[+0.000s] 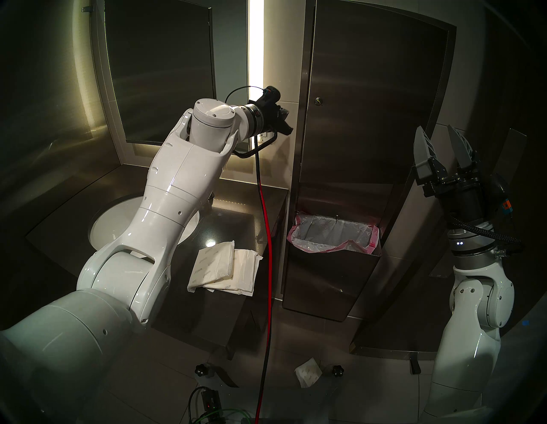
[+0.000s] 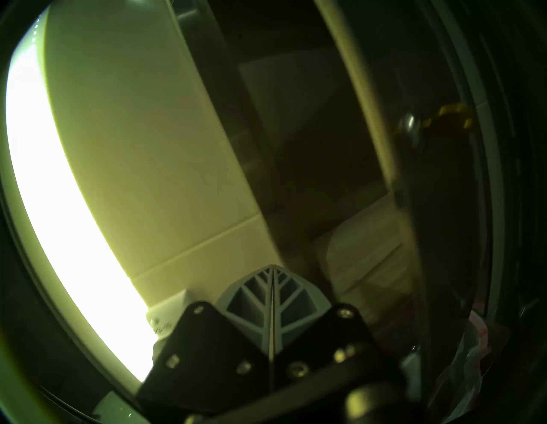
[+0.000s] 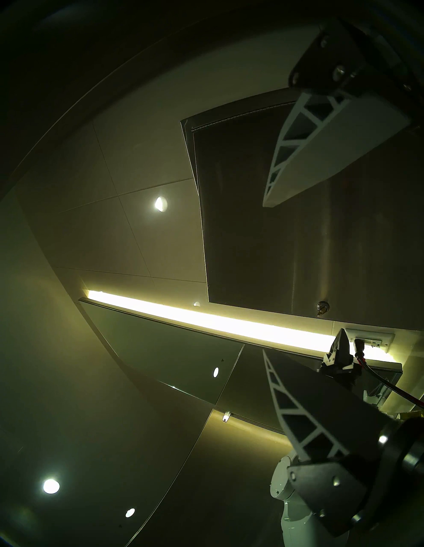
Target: Twist key and open towel dispenser
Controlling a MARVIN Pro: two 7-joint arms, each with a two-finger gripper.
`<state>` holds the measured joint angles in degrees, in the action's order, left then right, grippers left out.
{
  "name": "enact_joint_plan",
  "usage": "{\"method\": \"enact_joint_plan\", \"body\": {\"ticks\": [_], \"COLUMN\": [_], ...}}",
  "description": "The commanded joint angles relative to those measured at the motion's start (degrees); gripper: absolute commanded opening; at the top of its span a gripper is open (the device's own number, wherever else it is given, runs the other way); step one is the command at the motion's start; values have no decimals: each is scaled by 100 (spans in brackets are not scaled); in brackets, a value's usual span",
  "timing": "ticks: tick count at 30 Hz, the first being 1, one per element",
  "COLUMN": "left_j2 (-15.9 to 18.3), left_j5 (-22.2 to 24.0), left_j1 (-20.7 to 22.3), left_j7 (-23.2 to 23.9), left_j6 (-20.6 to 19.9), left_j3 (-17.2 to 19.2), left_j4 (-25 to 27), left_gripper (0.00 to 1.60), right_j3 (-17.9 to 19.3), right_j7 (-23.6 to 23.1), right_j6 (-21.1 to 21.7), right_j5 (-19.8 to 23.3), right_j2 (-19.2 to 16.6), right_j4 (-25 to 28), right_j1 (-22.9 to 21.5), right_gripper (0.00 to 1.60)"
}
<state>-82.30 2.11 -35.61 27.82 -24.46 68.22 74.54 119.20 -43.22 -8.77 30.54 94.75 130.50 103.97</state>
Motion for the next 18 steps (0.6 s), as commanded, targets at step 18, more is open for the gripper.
{"method": "enact_joint_plan", "body": {"ticks": [18], "left_j2": [-430], "left_j5": [1905], "left_j1": [-147], "left_j7": [1859], "left_j6": [945], "left_j3": [829], "left_j4": [247], "left_gripper": [0], "right_j3": [7], "right_j7": [9], "right_j6": [-6], "right_j5": [5], "right_j2": [-31], "right_j4": [60], "right_j1": [14], "right_gripper": [160]}}
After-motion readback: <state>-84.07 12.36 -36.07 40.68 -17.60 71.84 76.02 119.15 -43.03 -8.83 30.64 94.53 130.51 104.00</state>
